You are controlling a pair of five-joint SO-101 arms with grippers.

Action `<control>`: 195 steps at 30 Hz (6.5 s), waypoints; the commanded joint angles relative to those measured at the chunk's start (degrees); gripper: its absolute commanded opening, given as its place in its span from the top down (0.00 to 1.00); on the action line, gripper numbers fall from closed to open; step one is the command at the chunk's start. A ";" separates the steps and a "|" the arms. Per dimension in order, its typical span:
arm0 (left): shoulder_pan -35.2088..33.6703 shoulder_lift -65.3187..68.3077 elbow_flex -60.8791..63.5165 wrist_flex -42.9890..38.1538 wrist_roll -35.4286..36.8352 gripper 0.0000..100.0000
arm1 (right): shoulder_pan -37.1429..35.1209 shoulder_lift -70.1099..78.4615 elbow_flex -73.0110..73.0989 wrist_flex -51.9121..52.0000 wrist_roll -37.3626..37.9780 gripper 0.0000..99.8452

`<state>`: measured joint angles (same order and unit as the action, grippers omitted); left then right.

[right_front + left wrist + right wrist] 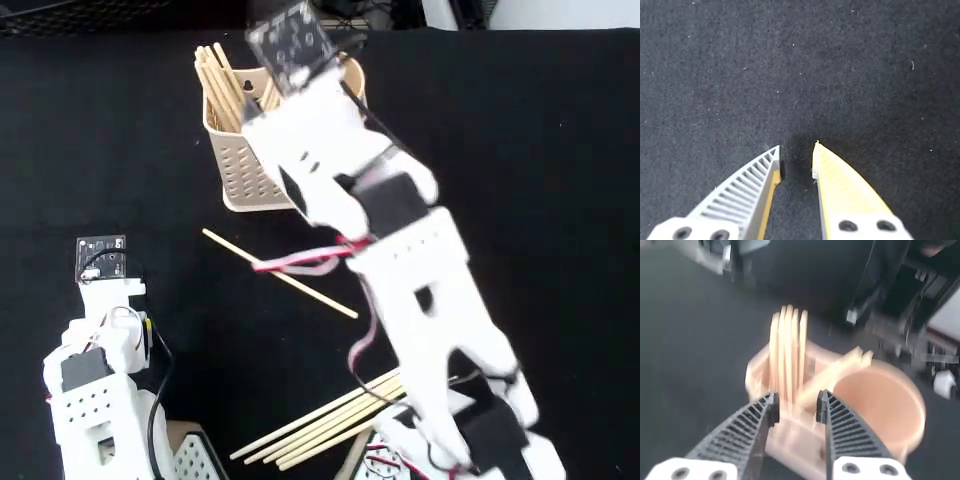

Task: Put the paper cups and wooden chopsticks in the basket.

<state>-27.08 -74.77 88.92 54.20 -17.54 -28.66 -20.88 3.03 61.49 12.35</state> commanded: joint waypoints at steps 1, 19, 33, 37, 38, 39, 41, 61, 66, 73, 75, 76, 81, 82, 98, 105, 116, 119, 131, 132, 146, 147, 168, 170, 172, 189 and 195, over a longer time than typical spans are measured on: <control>0.75 -0.62 -0.13 -1.05 0.18 0.88 | -2.29 -3.65 4.26 11.78 3.08 0.86; 0.75 -0.62 -0.13 -0.97 0.18 0.88 | -2.46 6.11 48.22 -17.41 12.48 0.87; 0.75 -0.62 -0.13 -0.97 0.18 0.88 | -2.37 23.78 33.10 -7.47 13.71 0.98; 0.75 -0.62 -0.13 -0.97 0.18 0.88 | -2.37 22.55 33.01 -5.98 13.71 0.99; 0.75 -0.62 -0.13 -0.97 0.18 0.88 | -2.37 21.58 33.01 -4.92 13.80 0.99; 0.75 -0.62 -0.13 -0.97 0.18 0.88 | -2.37 20.44 33.01 -3.52 14.24 0.99; 0.75 -0.62 -0.13 -0.97 0.18 0.88 | -2.37 17.36 33.10 0.00 17.05 0.99; 0.75 -0.62 -0.13 -1.05 0.18 0.88 | 9.58 -10.68 54.46 21.10 61.89 0.99; 0.75 -0.62 -0.13 -1.05 0.18 0.88 | 9.67 -10.95 55.08 21.45 61.89 0.82; 0.75 -0.62 -0.13 -1.05 0.18 0.88 | 7.82 -11.38 53.58 21.71 61.98 0.76; 0.75 -0.62 -0.13 -1.05 0.18 0.88 | 4.75 -11.38 53.67 23.74 61.98 0.76; 0.75 -0.62 -0.13 -1.05 0.18 0.88 | 2.29 -11.38 53.76 24.79 61.80 0.76; 0.22 -0.62 -0.13 -0.97 0.44 0.88 | -9.49 -11.38 55.16 24.88 56.35 0.76; 0.22 -0.62 -0.13 -0.97 0.53 0.88 | -11.43 -11.38 56.13 23.65 54.33 0.76; -1.36 -0.70 -0.31 -1.41 0.62 0.88 | -26.90 -10.95 63.87 10.73 39.91 0.76; -6.20 -0.70 -0.31 -4.57 5.19 0.88 | -27.87 -10.95 71.34 0.44 39.82 0.76; -6.64 -0.70 -0.31 -4.75 5.36 0.88 | -27.78 -10.86 70.20 1.41 39.21 0.76; -6.64 -0.70 -0.31 -4.75 5.36 0.88 | -27.78 -10.95 70.02 0.09 39.12 0.79; -6.64 -0.70 -0.31 -4.57 5.36 0.88 | -25.67 -11.38 69.05 -0.88 39.12 0.97; -6.64 -0.70 -0.31 -4.48 5.36 0.88 | -23.82 -11.38 68.18 -0.88 39.12 0.97; -6.29 -0.70 -0.31 -4.57 5.36 0.88 | -3.78 -10.86 48.13 -2.29 39.21 0.99; -6.29 -0.70 -0.31 -4.57 5.36 0.88 | -3.78 -10.86 48.22 -3.69 39.12 0.99; -6.20 -0.70 -0.13 -4.48 5.36 0.88 | -4.40 2.07 47.96 -1.93 35.87 0.79; -6.20 -0.70 -0.13 -4.48 5.36 0.88 | -4.40 -1.01 48.48 0.26 35.87 0.81; -6.20 -0.70 -0.13 -4.48 5.36 0.88 | -4.48 -5.05 50.24 2.99 35.96 0.82; -6.20 -0.70 -0.22 -4.75 5.36 0.88 | -25.67 -28.26 65.19 15.74 40.35 0.82; -10.77 -0.70 -0.40 -7.65 5.54 0.88 | -26.81 -28.26 65.10 15.74 40.26 0.79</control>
<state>-34.20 -74.77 88.92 49.01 -12.53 -54.77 -48.31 68.79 76.70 52.09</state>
